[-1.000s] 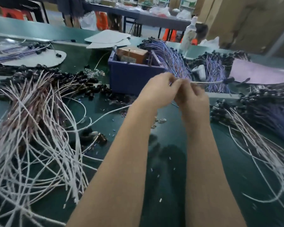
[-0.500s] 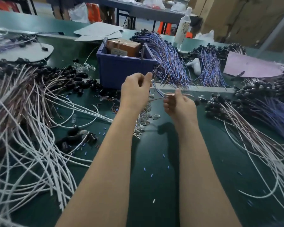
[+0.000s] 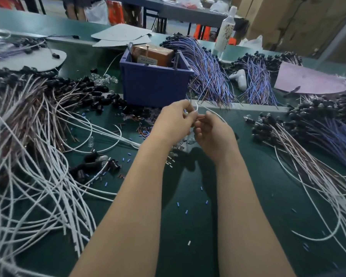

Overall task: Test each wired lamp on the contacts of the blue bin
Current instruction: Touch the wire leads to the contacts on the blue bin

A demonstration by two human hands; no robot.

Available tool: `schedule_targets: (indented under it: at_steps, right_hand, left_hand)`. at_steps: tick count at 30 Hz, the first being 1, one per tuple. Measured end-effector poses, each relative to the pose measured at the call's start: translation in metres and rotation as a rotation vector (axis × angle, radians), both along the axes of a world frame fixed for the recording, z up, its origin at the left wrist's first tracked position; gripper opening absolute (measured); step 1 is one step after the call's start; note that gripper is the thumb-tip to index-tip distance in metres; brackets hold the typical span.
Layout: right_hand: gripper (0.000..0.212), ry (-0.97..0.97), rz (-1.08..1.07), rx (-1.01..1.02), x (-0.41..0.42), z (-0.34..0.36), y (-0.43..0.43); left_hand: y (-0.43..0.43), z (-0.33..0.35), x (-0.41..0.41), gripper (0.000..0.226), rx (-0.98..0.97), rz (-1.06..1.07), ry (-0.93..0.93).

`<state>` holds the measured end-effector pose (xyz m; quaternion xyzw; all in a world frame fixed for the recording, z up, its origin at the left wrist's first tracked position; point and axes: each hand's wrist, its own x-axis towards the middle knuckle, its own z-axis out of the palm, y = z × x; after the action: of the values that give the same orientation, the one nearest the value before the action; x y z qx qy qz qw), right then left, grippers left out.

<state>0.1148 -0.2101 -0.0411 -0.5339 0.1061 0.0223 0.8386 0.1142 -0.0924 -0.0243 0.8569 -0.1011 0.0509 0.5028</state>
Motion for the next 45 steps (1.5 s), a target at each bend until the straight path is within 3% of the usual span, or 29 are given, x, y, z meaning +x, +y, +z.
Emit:
schedule_targets:
  at_steps: [4, 12, 18, 21, 23, 27, 29, 36, 42, 45]
  right_hand:
    - [0.034, -0.004, 0.051, -0.049, 0.001, -0.003, -0.001]
    - [0.030, -0.229, 0.131, 0.095, -0.002, -0.001, -0.011]
    - [0.040, -0.184, 0.142, -0.210, -0.004, -0.001, -0.003]
    - [0.037, -0.187, 0.203, -0.217, -0.007, 0.002, -0.003]
    - [0.032, -0.232, 0.125, -0.196, -0.008, 0.005, -0.003]
    - [0.035, -0.190, -0.321, 0.033, -0.006, 0.010, -0.007]
    - [0.037, -0.170, -0.397, 0.060, -0.007, 0.010, -0.009]
    - [0.022, -0.241, -0.117, 0.093, -0.007, 0.007, -0.005]
    - [0.039, -0.249, -0.101, -0.337, -0.004, -0.002, -0.002]
    - [0.034, -0.306, -0.034, -0.402, -0.006, -0.002, 0.002]
  left_hand:
    - [-0.002, 0.003, -0.003, 0.012, 0.014, -0.019, -0.042]
    - [-0.002, 0.013, -0.010, 0.013, -0.149, -0.142, 0.025]
    - [0.002, 0.011, -0.009, 0.011, -0.090, -0.114, 0.010]
    - [0.002, 0.011, -0.008, 0.010, -0.106, -0.121, 0.001]
    - [0.003, 0.011, -0.008, 0.012, -0.110, -0.113, 0.002]
    - [0.004, 0.010, -0.007, 0.016, -0.038, -0.129, 0.035]
    - [0.004, 0.009, -0.007, 0.017, -0.021, -0.134, 0.042]
    - [0.002, 0.006, -0.007, 0.013, -0.156, -0.071, 0.041]
    - [0.003, 0.005, -0.007, 0.013, -0.219, -0.057, 0.081]
    - [0.005, 0.005, -0.005, 0.016, -0.249, -0.030, 0.078]
